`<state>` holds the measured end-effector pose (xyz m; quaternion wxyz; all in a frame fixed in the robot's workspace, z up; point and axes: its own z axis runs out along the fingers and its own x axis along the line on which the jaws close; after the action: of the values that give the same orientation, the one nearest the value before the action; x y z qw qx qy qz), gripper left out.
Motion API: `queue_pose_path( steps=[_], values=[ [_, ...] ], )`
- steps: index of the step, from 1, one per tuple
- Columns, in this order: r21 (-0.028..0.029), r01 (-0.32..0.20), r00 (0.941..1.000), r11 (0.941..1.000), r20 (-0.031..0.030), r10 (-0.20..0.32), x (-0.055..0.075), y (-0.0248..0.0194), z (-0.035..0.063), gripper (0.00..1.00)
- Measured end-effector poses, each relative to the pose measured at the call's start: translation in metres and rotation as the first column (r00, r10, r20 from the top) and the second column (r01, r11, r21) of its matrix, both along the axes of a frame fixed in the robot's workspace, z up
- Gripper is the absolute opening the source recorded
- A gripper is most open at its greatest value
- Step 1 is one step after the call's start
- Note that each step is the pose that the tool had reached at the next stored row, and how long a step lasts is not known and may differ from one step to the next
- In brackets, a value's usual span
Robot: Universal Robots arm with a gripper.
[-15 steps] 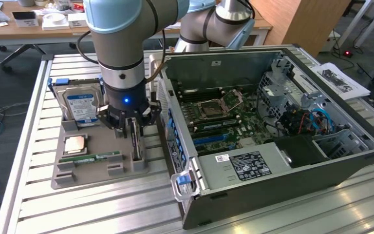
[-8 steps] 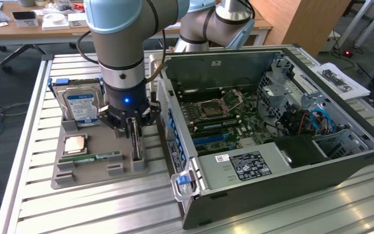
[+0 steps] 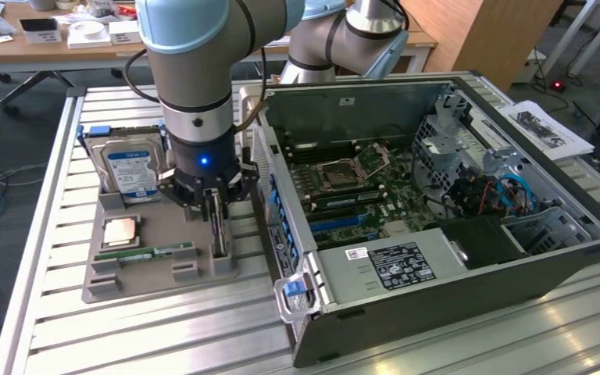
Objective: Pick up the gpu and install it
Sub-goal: 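Pick up the gpu and move the gpu toward the slot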
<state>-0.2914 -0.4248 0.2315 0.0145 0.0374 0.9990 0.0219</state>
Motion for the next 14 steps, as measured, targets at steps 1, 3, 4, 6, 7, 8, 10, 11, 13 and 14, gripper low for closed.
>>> queue_pose_path(
  steps=[1,3,4,6,7,8,10,11,13,14],
  values=[
    [0.0000,0.000,1.0000,1.0000,0.0000,0.000,0.0000,0.0000,0.0000,0.36],
    [0.0000,0.000,1.0000,1.0000,0.0001,0.000,0.0000,0.0000,0.0000,0.36],
    [0.0000,0.000,1.0000,1.0000,0.0000,0.000,0.0000,0.0000,0.0000,0.36],
    [0.0000,0.000,1.0000,1.0000,0.0001,0.000,0.0000,0.0000,0.0000,0.36],
    [0.0000,0.000,1.0000,1.0000,0.0000,0.000,0.0000,0.0000,0.0000,0.36],
    [0.0000,0.000,1.0000,1.0000,0.0000,0.000,0.0000,0.0000,0.0000,0.36],
    [0.0000,0.000,1.0000,1.0000,0.0000,0.000,0.0000,0.0000,0.0000,0.36],
    [0.0000,0.000,1.0000,1.0000,0.0000,0.000,0.0000,0.0000,0.0000,0.36],
    [0.0000,0.000,1.0000,1.0000,-0.0001,0.000,0.0000,0.0000,0.0000,0.29],
    [0.0000,0.000,1.0000,1.0000,-0.0001,0.000,0.0000,0.0000,0.0000,0.29]
  ],
)
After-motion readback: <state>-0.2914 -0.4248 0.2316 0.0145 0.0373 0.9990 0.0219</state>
